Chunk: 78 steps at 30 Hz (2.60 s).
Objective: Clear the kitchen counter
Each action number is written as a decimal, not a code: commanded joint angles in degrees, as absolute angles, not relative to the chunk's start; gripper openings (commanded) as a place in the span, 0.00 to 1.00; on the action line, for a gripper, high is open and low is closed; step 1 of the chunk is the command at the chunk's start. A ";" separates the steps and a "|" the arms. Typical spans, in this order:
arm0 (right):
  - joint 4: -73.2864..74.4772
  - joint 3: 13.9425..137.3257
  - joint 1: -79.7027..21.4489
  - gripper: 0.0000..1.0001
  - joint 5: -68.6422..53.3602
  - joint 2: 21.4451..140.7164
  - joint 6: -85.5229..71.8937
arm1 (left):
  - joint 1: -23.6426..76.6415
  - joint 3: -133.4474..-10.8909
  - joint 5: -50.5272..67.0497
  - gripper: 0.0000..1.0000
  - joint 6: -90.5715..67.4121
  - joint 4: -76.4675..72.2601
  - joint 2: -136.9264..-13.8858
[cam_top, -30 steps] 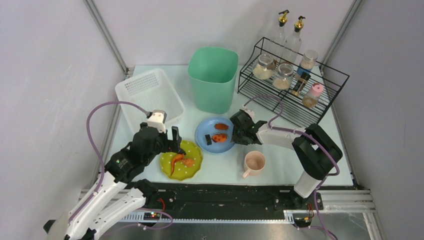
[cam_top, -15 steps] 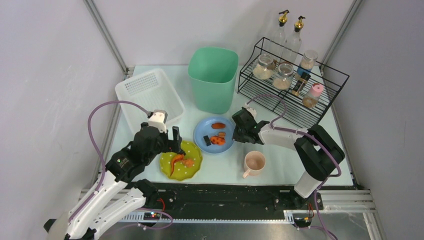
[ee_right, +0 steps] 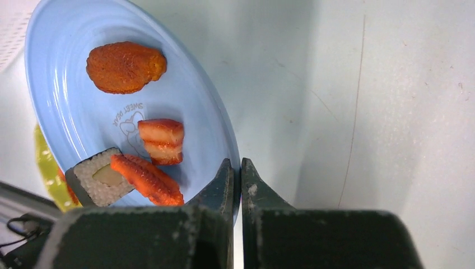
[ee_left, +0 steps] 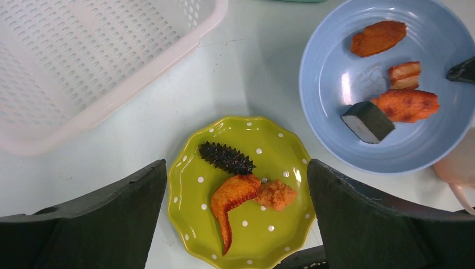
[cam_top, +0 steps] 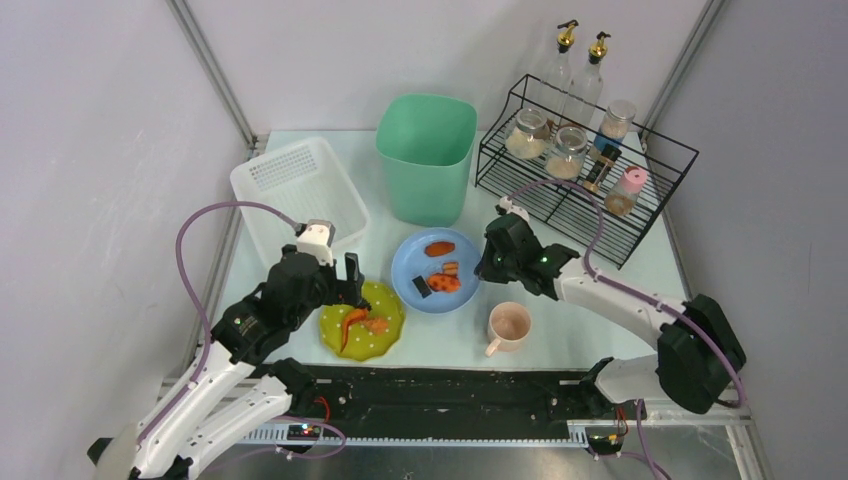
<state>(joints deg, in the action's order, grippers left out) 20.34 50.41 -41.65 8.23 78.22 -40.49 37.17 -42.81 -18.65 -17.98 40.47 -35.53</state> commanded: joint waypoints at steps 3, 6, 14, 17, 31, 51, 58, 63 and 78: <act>20.36 51.45 -41.60 0.00 3.36 70.81 -39.17 | 37.57 -43.06 -17.79 0.98 -17.67 39.79 -35.56; 22.40 53.02 -41.65 0.00 2.82 69.21 -38.03 | 37.59 -43.01 -17.83 0.98 -17.74 39.74 -35.30; 32.86 65.03 -41.43 0.00 2.80 67.82 -34.12 | 37.61 -43.02 -17.48 0.98 -17.73 39.77 -35.33; 36.86 69.92 -40.93 0.00 1.84 69.22 -33.11 | 37.62 -43.04 -17.34 0.98 -17.80 39.80 -35.14; 46.46 98.78 -36.01 0.00 -2.00 83.70 -31.88 | 37.56 -42.96 -17.17 0.98 -17.83 39.73 -34.99; 52.54 132.84 -25.39 0.00 -2.99 109.61 -39.30 | 37.59 -43.02 -16.56 0.98 -17.50 39.69 -35.29; 49.94 134.47 -24.11 0.00 4.67 113.23 -42.37 | 37.61 -43.03 -16.42 0.98 -17.40 39.73 -35.66; 44.57 131.97 -24.60 0.00 9.43 112.85 -42.03 | 37.57 -43.04 -16.27 0.98 -17.40 39.70 -35.60; 29.89 126.29 -31.38 0.00 32.67 110.93 -27.53 | 37.62 -43.08 -15.92 0.98 -17.06 39.71 -36.51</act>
